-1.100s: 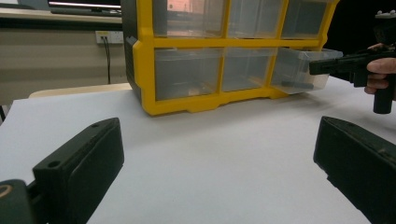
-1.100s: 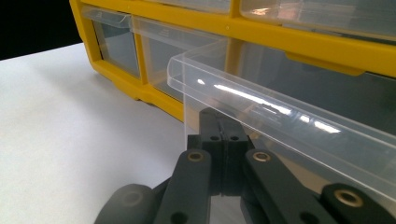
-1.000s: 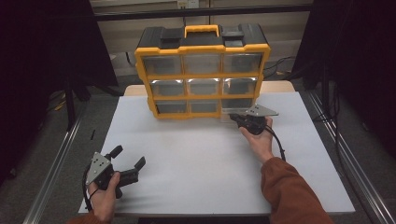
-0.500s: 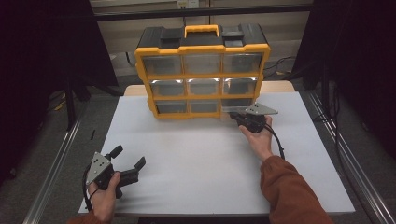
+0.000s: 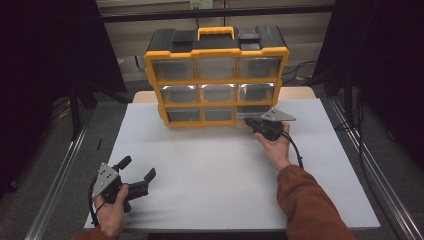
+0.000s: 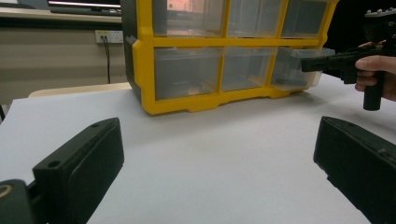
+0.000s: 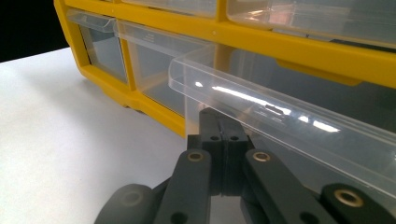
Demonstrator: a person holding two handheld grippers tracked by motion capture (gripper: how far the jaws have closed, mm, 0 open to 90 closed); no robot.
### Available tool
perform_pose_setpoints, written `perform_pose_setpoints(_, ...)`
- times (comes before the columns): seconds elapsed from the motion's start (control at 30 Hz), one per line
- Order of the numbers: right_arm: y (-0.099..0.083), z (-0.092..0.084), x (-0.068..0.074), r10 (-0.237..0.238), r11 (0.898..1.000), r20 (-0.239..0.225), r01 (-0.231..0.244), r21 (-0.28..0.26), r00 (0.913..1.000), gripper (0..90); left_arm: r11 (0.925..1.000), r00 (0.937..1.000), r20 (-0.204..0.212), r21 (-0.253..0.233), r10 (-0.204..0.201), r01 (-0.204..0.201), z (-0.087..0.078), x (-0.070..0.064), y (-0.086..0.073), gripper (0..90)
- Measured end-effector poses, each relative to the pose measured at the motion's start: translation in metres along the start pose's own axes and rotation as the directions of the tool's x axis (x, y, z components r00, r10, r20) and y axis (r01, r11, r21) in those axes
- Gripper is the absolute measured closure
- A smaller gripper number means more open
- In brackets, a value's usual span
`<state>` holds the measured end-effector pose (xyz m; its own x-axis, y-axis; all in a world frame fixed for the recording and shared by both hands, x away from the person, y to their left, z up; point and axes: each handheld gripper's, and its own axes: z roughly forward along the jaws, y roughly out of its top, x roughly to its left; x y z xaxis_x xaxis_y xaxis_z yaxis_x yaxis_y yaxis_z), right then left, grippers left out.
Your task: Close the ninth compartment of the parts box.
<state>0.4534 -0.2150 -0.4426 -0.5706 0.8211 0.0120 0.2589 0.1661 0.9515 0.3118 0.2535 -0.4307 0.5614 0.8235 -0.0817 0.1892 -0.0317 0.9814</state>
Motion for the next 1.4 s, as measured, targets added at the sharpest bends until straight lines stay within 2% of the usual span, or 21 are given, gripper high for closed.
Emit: perform_pose_setpoints(1.4,0.0011,0.0102,-0.0054,0.018,1.0,0.027,-0.017,-0.014,0.9995,90.0,1.0,1.0,0.0,-0.001,-0.002,0.002,-0.0003,0.0001,0.0,1.7)
